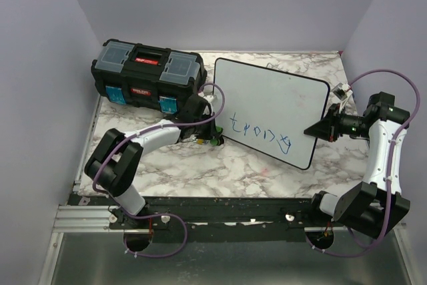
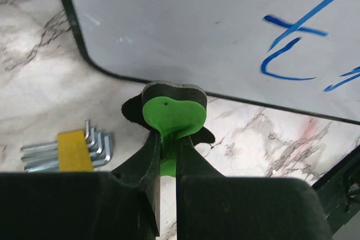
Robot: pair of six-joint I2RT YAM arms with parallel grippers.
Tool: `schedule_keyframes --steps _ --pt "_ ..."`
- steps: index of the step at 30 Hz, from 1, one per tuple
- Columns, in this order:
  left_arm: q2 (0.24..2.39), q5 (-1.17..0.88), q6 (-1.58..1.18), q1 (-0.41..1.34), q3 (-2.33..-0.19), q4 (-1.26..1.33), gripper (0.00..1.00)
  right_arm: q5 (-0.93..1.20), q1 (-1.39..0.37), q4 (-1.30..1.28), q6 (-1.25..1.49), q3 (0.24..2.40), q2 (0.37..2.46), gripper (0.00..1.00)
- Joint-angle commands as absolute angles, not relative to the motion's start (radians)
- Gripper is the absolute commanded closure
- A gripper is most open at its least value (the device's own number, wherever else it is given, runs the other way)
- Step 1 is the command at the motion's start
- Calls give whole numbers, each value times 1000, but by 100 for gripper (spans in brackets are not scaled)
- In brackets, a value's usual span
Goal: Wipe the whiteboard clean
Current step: Erase the whiteboard at the center of the board.
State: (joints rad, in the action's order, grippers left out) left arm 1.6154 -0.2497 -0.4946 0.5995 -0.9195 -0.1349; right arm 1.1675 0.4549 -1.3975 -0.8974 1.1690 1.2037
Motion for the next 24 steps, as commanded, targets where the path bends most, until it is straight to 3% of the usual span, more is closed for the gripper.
schedule_keyframes --steps 1,13,18,24 --pt "1635 -267 -488 653 -951 48 100 1325 451 -1384 -893 1172 1184 99" --pt "1744 45 -484 819 -1089 205 100 1325 451 -1391 -900 1174 1181 99" --pt "1684 150 -531 777 -987 279 100 1327 452 -1396 -904 1175 1180 99" --pt "1692 171 -540 703 -1015 242 100 1330 452 -1397 -907 1175 1179 99"
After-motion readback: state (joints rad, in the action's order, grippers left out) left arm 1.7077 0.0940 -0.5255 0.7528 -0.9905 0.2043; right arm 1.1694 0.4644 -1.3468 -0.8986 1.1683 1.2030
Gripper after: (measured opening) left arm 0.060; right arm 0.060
